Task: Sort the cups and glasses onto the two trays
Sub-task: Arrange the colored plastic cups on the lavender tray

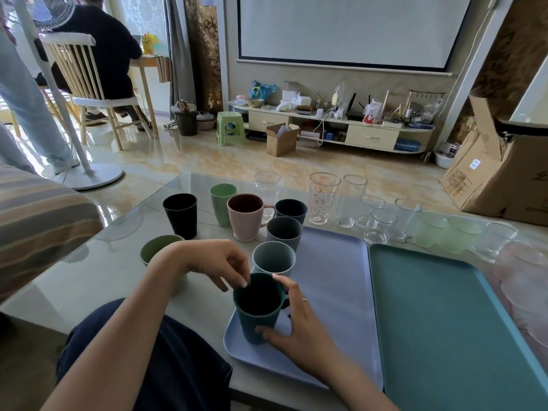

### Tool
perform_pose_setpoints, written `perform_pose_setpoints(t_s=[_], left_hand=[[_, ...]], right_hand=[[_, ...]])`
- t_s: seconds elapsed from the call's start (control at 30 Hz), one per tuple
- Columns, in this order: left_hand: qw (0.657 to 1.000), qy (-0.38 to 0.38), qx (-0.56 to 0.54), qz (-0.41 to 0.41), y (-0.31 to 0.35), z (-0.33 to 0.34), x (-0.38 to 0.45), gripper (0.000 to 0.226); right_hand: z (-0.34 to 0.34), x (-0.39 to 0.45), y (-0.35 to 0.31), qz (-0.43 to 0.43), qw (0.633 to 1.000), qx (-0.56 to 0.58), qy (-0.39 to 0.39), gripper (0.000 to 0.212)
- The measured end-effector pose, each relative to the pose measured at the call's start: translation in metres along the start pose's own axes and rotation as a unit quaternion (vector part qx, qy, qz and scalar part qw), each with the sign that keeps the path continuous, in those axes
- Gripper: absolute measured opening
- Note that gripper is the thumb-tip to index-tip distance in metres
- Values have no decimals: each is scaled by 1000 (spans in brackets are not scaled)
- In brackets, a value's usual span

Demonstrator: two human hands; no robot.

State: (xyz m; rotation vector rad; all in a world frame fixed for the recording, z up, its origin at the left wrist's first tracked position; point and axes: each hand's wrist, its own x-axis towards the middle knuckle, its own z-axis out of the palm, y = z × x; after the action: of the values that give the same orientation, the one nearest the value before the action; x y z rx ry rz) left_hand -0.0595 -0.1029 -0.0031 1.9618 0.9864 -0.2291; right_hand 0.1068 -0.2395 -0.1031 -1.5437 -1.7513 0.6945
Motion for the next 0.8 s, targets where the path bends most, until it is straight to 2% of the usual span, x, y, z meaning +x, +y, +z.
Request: perform_pose_setpoints(t_s=[0.13, 0.2, 0.27, 0.33, 0.4, 0.47, 0.53, 0.6, 0.7, 0.8], left_hand=[[999, 53, -10, 3, -6, -10, -10, 12], [994, 107, -39, 7, -10, -18, -15, 11], [984, 173, -51, 3, -15, -27, -16, 8], [961, 275, -19, -15, -21, -37, -11, 8], [921, 386, 23, -47, -29, -50, -1, 10], [889, 443, 63, -97, -42, -64, 8, 16], [880, 441, 100, -146, -57, -78, 18, 29], [880, 424, 121, -177, -69, -89, 26, 42], [902, 372, 110, -190, -79, -102, 30, 59], [930, 312, 62, -187, -88, -108, 24, 72]], right_hand=[[-6, 1, 0, 2, 1000, 2, -27, 81], [-8, 0, 2, -13, 999, -8, -31, 84], [-15, 0, 1, -32, 999, -22, -23, 76], [-26, 8, -1, -43, 999, -17, 21, 62], [-38, 29, -4, -62, 994, -3, 87, 48], [-48, 62, -11, -88, 987, -8, 138, 43], [-55, 100, -22, -118, 979, -38, 160, 41], [-57, 139, -36, -143, 975, -82, 149, 36], [-53, 198, -54, -145, 967, -198, 71, 39], [-37, 254, -60, -109, 945, -306, -23, 47]])
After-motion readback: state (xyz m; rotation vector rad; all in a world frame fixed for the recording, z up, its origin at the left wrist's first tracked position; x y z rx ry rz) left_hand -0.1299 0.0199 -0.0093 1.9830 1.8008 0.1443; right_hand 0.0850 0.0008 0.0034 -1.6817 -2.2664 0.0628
